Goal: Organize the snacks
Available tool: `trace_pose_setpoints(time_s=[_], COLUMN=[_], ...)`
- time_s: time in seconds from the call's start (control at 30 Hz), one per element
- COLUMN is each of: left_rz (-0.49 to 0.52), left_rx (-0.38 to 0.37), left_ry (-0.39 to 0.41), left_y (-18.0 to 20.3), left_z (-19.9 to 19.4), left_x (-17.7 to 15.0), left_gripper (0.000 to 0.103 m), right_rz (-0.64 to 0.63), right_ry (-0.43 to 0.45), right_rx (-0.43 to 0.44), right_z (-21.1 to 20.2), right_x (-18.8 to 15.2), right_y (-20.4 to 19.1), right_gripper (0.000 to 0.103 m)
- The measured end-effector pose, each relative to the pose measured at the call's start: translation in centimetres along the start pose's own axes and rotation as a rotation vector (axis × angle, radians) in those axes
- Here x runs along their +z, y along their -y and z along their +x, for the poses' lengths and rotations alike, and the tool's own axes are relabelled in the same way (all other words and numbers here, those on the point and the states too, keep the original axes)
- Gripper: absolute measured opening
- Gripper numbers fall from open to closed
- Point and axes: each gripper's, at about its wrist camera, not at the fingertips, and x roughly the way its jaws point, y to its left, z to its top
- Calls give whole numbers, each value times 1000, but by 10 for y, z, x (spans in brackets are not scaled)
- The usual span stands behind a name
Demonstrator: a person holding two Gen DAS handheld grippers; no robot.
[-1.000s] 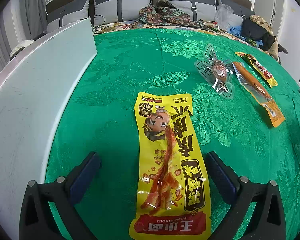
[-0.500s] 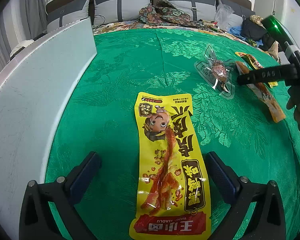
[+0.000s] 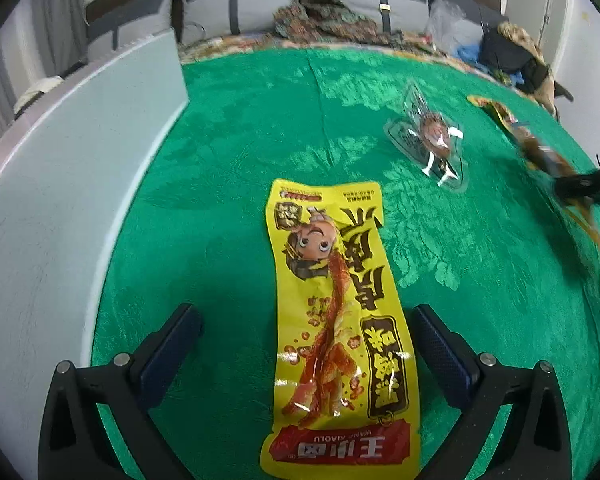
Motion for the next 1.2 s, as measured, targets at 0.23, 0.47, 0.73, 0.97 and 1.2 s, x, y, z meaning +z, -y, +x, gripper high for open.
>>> trace_pose_setpoints(time_s=[0.23,0.47,0.73,0.97,1.2], left_rz=[19,-78,-249,-348,-451], left_rx=[-66,-156,-300,-216,137], left_ry=[-34,-10,141,279,244], left_y=[1,-12,-44,-133,-241], left_z=[-17,-50,-140,-218,-229], left_x=[5,-14,-23,-22,-58], left_gripper=[47,43,43,44,63], right_rz=[172,292,242,59,-178], right_ry=[64,62,80,68,63], right_rx=[268,442,525,701,755], right_z=[-52,-58,-75,-86,-64], right_x=[-65,-106,-87,-42,-24], right_y=[23,18,-39,-184,-369], right_gripper=[49,49,49,50,66])
